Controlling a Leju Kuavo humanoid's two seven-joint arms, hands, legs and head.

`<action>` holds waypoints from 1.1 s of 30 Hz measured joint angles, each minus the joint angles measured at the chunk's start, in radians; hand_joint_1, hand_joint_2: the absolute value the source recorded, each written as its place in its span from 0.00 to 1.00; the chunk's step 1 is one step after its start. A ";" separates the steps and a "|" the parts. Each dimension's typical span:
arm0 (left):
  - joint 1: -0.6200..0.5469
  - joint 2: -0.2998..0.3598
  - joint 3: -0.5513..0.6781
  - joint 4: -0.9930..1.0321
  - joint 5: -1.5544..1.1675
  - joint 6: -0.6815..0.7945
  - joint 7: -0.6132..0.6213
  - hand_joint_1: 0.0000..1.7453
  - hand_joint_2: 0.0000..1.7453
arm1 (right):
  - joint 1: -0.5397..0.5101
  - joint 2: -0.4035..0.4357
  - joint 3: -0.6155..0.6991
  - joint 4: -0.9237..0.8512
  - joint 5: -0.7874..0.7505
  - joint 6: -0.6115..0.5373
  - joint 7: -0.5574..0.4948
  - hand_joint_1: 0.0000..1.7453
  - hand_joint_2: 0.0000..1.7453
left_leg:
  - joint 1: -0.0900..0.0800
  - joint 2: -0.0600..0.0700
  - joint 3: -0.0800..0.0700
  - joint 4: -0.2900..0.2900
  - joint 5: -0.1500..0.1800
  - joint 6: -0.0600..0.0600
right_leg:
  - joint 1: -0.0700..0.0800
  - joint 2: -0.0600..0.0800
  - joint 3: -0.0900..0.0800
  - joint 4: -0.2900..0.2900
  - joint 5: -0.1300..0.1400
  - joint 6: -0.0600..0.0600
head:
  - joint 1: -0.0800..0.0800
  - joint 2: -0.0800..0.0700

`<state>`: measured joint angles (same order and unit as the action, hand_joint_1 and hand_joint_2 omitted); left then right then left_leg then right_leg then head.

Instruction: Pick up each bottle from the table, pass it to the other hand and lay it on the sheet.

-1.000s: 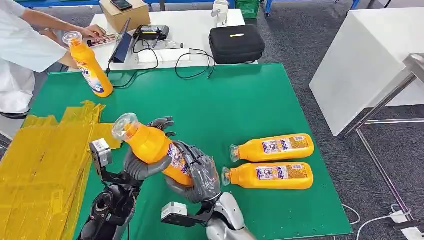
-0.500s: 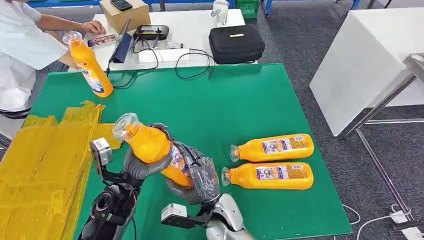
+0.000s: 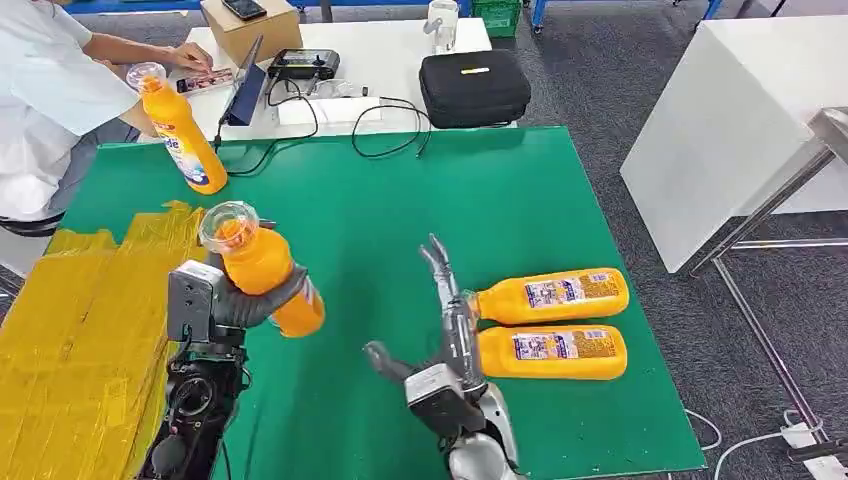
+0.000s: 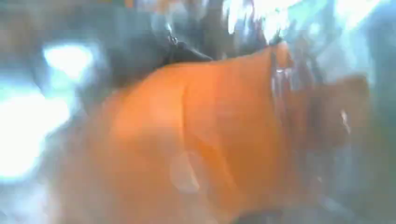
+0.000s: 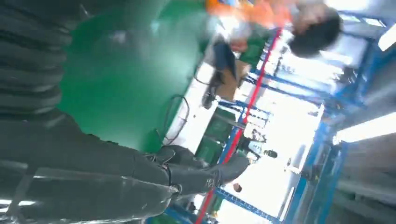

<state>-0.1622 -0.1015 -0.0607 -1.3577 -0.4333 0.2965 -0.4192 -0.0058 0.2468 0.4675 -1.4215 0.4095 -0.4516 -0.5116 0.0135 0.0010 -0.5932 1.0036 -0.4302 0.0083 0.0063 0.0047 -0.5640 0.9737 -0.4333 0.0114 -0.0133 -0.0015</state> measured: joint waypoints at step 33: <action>-0.113 0.266 0.150 0.559 -1.032 0.402 0.203 1.00 1.00 | 0.042 -0.039 -0.226 -0.231 -0.139 0.004 -0.035 0.00 1.00 | 0.000 0.001 0.000 0.000 0.000 -0.001 | 0.000 0.001 0.000 0.000 0.000 0.000 | 0.000 0.000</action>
<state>-0.2747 0.1648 0.0893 -0.7988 -1.4656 0.6985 -0.2163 0.0358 0.2079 0.2418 -1.6526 0.2705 -0.4475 -0.5463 0.0136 0.0022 -0.5931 1.0034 -0.4299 0.0078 0.0064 0.0057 -0.5643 0.9740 -0.4334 0.0113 -0.0134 -0.0015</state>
